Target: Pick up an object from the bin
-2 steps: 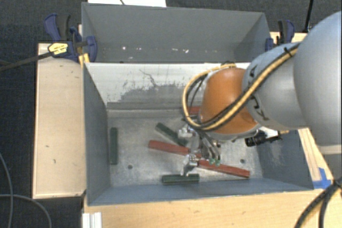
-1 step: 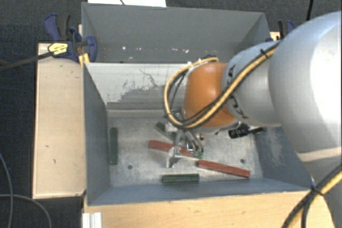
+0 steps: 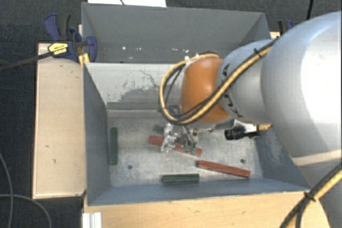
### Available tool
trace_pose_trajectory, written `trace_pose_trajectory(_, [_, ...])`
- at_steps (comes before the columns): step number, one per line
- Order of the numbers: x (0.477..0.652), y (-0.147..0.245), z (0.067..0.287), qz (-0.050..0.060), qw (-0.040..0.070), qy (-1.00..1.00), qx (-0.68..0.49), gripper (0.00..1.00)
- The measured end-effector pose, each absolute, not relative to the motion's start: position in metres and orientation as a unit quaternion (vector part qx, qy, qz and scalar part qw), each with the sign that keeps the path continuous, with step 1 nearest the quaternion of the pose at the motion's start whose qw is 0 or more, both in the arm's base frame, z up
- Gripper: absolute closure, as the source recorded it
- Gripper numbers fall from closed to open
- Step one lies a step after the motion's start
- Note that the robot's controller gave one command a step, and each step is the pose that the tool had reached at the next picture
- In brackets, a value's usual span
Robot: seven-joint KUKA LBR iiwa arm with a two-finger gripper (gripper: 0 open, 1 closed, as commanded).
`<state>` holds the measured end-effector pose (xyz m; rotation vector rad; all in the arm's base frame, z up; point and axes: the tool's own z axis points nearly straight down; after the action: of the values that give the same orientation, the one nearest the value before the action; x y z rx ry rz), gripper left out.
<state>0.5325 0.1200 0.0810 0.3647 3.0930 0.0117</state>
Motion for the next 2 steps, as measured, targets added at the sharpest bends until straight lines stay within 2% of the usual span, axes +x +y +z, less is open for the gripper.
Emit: trace_pose_trajectory(2, [0.5312,0.1200,0.0836,0.003,0.011,0.993,0.117,1.00])
